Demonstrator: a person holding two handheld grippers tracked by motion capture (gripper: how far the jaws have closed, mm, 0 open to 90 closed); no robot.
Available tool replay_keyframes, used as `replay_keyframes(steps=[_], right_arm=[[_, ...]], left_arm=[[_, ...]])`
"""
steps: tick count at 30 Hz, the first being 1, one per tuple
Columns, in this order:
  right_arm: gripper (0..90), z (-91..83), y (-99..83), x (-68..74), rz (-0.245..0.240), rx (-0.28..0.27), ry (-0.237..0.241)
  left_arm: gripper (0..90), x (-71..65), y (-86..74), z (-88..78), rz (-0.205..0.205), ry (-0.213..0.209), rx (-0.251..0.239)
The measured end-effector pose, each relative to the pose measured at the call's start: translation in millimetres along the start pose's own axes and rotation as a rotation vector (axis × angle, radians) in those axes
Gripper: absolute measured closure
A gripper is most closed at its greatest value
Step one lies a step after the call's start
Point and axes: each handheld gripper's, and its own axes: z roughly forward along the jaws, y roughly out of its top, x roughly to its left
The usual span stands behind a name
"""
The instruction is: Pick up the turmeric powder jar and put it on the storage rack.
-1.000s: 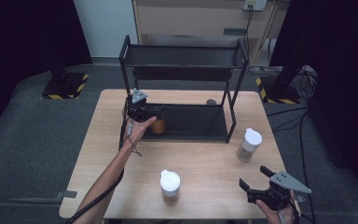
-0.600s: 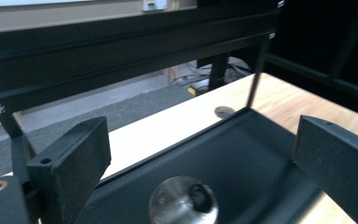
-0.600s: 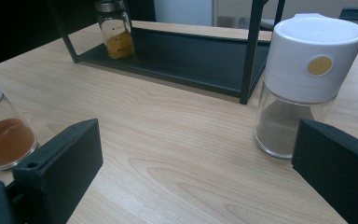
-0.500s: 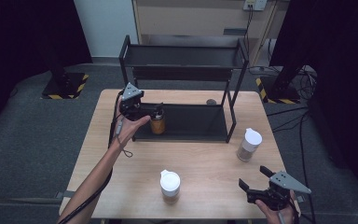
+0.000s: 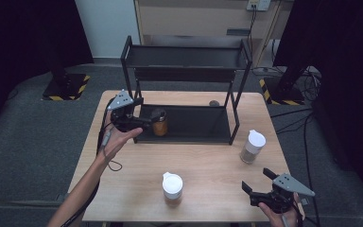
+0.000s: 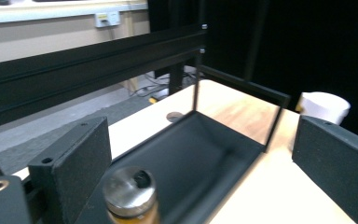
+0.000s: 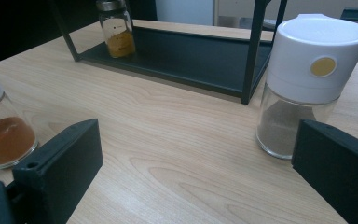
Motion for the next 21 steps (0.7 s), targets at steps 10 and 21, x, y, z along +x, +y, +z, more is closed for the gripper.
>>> replay_keyframes(steps=[10,21], right_arm=[[1.8,0.2,0.6,0.8,-0.004,0.003,0.001],[1.8,0.4,1.1,1.2,-0.009,0.005,0.003]], left_arm=[[3.7,-8.7,-9.7,-36.2,0.033,-0.064,-0.034],[3.4,-20.2,-31.2,-69.6,0.049,-0.071,-0.047]])
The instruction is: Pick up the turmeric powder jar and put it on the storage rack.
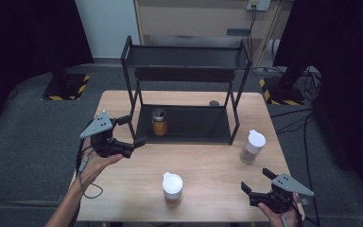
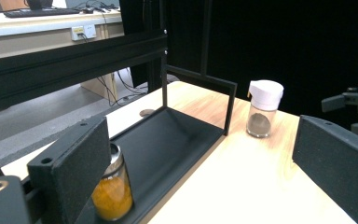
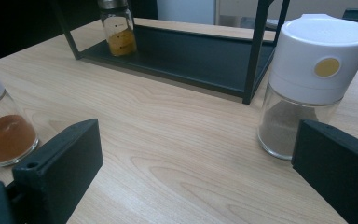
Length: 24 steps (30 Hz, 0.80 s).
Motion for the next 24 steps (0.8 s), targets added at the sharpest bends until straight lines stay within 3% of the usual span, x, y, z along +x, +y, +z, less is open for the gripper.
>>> replay_keyframes(steps=[10,24], right_arm=[[1.8,-0.1,0.4,0.8,-0.001,0.001,-0.003],[1.8,-0.1,0.4,0.8,-0.002,0.001,-0.004]], left_arm=[[3.4,-16.2,-22.1,-22.8,0.018,0.023,-0.022],[3.4,-30.0,-60.2,-36.5,0.007,0.043,-0.023]])
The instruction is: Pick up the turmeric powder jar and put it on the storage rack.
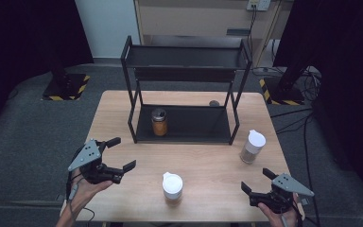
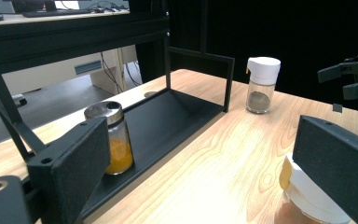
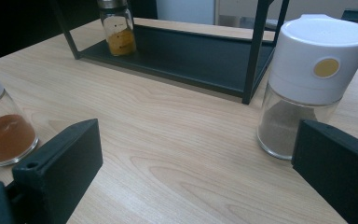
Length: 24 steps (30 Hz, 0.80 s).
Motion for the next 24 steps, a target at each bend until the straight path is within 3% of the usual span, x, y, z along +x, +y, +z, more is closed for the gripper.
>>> replay_keyframes(steps=[19,24], right_arm=[[1.8,1.5,0.0,0.1,0.001,0.002,-0.003],[1.8,1.6,0.1,0.0,0.002,0.002,-0.005]], left_arm=[[3.4,-13.5,-48.7,-2.9,-0.035,0.030,0.008],[3.4,-18.1,-59.1,-1.1,-0.017,0.052,0.016]])
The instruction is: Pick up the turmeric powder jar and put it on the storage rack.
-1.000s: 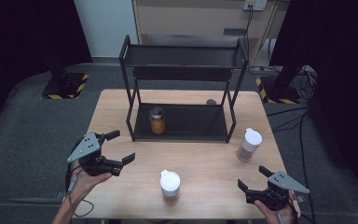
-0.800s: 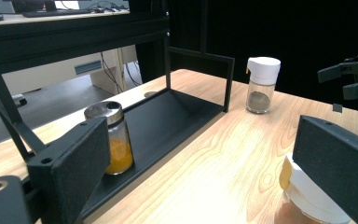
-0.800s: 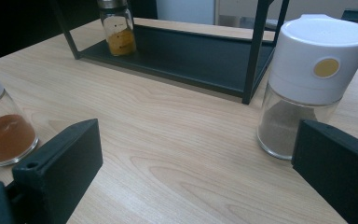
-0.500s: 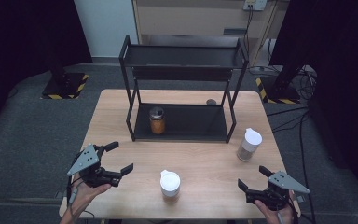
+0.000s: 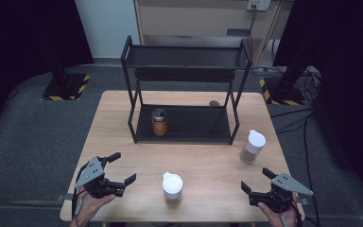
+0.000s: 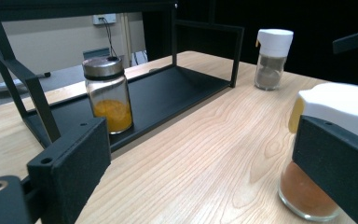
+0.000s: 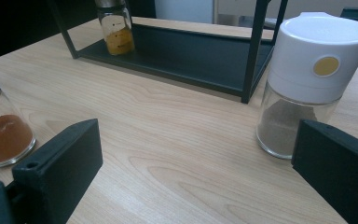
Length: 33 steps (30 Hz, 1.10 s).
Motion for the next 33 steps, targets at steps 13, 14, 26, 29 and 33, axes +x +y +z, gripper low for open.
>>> replay_keyframes(steps=[13,14,26,29,33], right_arm=[[1.8,0.8,0.7,1.3,-0.001,0.003,-0.005],[1.8,0.9,0.8,1.5,-0.002,0.004,-0.005],[1.9,0.8,0.1,0.6,-0.002,0.001,0.000],[1.8,0.6,0.4,1.3,-0.007,0.003,0.001],[1.9,-0.5,-0.3,0.4,-0.005,-0.001,0.003]], left_arm=[[3.2,2.3,-23.9,-5.5,-0.033,0.037,0.013],[3.1,2.3,-24.6,-6.2,-0.035,0.042,0.014],[0.9,4.2,-30.8,-16.5,-0.027,0.100,0.003],[0.8,4.8,-30.3,-15.3,-0.022,0.087,0.010],[0.8,5.6,-29.7,-12.9,-0.022,0.066,0.015]])
